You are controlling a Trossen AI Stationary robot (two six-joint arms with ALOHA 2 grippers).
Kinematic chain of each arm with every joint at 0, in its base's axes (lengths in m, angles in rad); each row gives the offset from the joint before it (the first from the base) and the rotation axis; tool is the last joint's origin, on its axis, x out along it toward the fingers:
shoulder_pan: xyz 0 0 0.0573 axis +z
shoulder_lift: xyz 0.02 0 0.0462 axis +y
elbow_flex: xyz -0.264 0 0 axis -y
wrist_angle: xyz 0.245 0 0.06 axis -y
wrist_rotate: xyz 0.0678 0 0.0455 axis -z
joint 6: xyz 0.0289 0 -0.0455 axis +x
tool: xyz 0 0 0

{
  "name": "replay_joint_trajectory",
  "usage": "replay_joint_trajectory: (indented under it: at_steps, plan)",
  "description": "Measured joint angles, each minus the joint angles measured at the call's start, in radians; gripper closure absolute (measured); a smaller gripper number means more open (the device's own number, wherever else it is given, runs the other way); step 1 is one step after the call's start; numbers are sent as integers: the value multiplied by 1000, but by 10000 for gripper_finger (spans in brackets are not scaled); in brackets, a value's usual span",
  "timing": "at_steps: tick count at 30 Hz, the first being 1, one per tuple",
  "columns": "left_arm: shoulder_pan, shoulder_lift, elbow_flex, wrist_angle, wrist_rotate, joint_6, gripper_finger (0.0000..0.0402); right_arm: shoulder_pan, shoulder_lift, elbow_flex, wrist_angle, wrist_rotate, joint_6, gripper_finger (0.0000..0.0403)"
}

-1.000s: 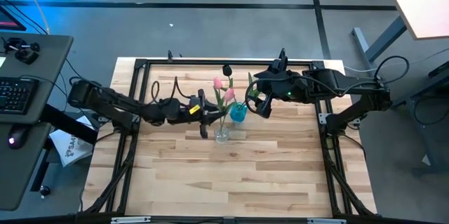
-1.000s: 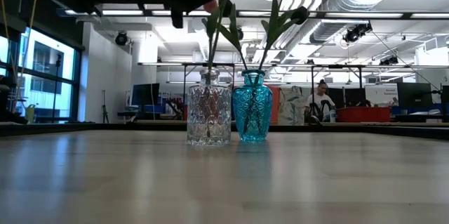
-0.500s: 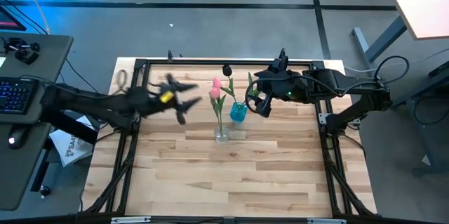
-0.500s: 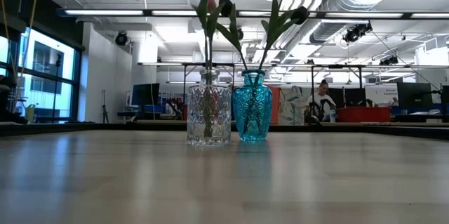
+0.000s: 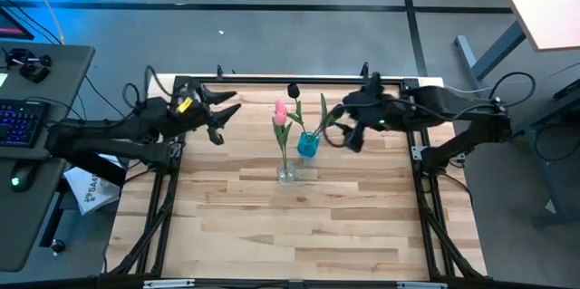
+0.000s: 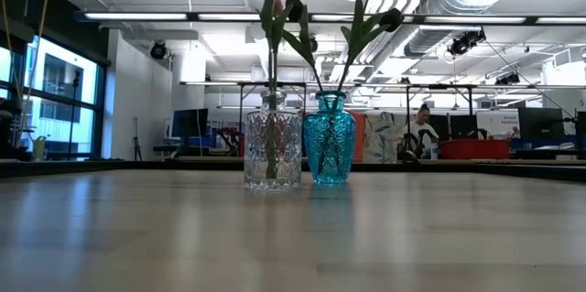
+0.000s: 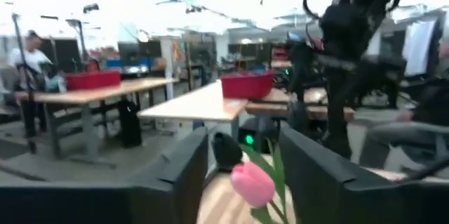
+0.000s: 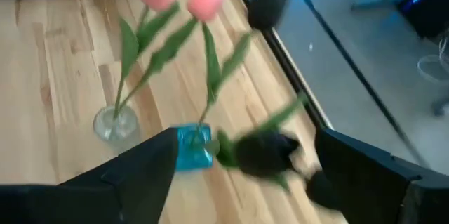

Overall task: Sort flowers into vase by color
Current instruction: Return to Home Position

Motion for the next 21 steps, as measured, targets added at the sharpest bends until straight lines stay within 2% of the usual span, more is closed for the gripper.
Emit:
replay_joint_trajectory:
  at_steps: [4, 8, 10, 13, 14, 18, 21]
  plan:
    - [76, 50, 0, -21, 61, -30, 299, 12, -59, 0, -92, -9, 78, 133]
    - [142, 82, 0, -29, 130, -67, 381, 44, -118, 0, -219, -13, 158, 230]
    - [168, 91, 0, -42, 171, -109, 393, 66, -156, -31, -250, -8, 206, 291]
    - [186, 101, 0, -52, 193, -147, 393, 114, -249, -169, -200, -6, 295, 379]
    - [186, 105, 0, -54, 199, -153, 397, 133, -288, -233, -164, -11, 331, 390]
    - [175, 107, -4, -94, 205, -215, 401, 220, -449, -541, 17, -33, 514, 382]
    - [140, 106, -72, -1, 213, -272, 401, 281, -547, -748, 195, -40, 610, 397]
